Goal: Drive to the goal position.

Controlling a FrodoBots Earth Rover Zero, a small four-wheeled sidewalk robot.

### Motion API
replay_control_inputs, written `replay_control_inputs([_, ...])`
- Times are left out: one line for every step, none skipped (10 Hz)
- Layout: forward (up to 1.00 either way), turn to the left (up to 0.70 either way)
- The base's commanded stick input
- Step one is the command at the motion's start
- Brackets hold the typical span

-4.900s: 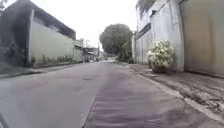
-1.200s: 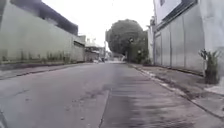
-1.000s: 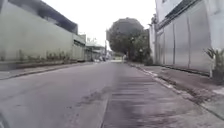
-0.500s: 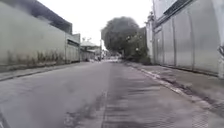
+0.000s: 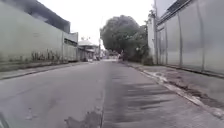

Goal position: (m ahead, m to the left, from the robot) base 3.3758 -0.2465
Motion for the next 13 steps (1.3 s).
replay_control_inputs([1.0, 0.0])
replay_control_inputs([1.0, 0.0])
replay_control_inputs([1.0, 0.0])
replay_control_inputs([1.0, 0.0])
replay_control_inputs([1.0, 0.0])
replay_control_inputs([1.0, 0.0])
replay_control_inputs([1.0, 0.0])
replay_control_inputs([1.0, 0.0])
replay_control_inputs([1.0, 0.0])
replay_control_inputs([1.0, 0.0])
replay_control_inputs([1.0, 0.0])
replay_control_inputs([1.0, 0.0])
replay_control_inputs([1.0, 0.0])
